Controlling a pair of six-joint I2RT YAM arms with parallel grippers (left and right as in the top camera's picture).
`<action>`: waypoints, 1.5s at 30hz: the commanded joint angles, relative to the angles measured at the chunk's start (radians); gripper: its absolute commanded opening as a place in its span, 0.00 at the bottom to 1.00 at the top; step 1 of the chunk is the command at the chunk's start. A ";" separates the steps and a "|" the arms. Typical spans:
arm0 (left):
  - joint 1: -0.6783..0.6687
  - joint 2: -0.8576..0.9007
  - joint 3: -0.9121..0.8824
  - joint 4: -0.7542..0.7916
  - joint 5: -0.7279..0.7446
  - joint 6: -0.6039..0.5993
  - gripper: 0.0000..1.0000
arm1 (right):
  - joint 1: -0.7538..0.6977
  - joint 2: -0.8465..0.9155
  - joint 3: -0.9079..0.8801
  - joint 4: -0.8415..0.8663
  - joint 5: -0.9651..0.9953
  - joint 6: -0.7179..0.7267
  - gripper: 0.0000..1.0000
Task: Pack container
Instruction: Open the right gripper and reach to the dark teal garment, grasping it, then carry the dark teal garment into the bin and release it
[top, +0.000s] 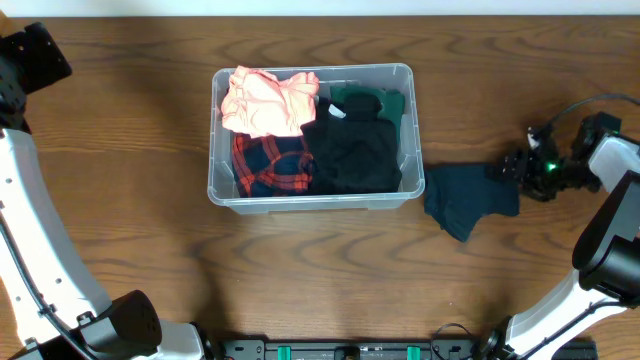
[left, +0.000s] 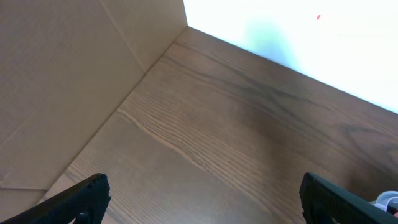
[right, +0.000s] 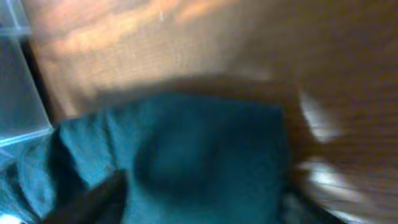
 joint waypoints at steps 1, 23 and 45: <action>0.004 0.008 -0.005 -0.001 -0.012 0.006 0.98 | 0.012 0.028 -0.046 -0.023 -0.006 -0.008 0.43; 0.004 0.008 -0.005 -0.001 -0.012 0.006 0.98 | 0.106 -0.294 0.496 -0.176 -0.583 0.037 0.01; 0.004 0.008 -0.005 -0.001 -0.012 0.006 0.98 | 0.897 -0.215 0.510 0.161 0.125 1.061 0.01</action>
